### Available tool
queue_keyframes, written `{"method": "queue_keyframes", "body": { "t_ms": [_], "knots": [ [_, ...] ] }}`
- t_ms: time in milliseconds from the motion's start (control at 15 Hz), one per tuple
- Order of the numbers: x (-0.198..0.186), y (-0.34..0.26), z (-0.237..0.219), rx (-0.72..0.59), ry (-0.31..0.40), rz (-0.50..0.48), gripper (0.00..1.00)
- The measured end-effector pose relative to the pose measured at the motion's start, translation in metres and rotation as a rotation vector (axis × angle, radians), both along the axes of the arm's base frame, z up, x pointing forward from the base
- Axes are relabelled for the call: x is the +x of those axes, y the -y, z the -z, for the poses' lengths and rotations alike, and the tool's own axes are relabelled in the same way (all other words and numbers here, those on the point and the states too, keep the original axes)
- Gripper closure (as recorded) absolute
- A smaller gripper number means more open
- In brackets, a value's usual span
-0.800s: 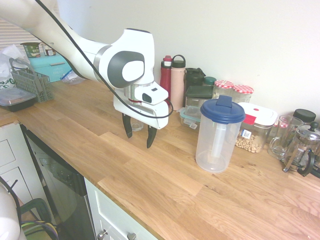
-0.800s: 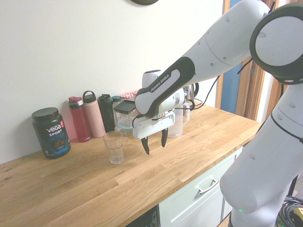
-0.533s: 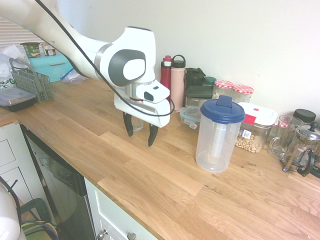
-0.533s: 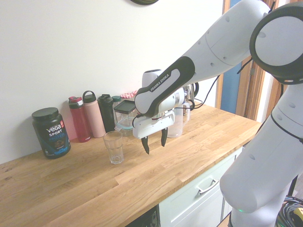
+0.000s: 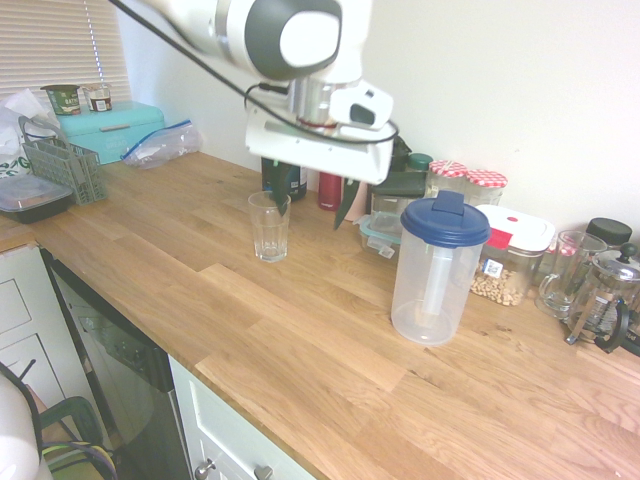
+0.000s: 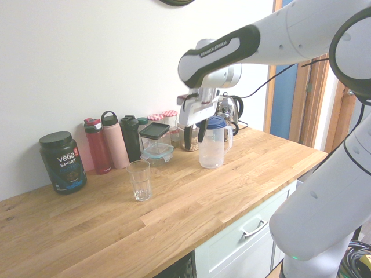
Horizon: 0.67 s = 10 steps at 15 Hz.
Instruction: Pour me some water
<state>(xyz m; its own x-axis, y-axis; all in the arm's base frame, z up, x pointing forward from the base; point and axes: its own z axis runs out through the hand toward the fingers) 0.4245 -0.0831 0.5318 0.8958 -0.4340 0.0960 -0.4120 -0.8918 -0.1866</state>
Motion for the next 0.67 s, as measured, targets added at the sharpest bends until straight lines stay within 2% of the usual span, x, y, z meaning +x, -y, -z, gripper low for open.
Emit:
{"method": "queue_keyframes", "body": {
  "t_ms": [267, 667],
  "knots": [
    [-0.011, 0.068, -0.019, -0.026, 0.045, 0.005, 0.00],
    [-0.005, 0.134, -0.009, -0.035, 0.060, 0.072, 0.00]
  ]
}}
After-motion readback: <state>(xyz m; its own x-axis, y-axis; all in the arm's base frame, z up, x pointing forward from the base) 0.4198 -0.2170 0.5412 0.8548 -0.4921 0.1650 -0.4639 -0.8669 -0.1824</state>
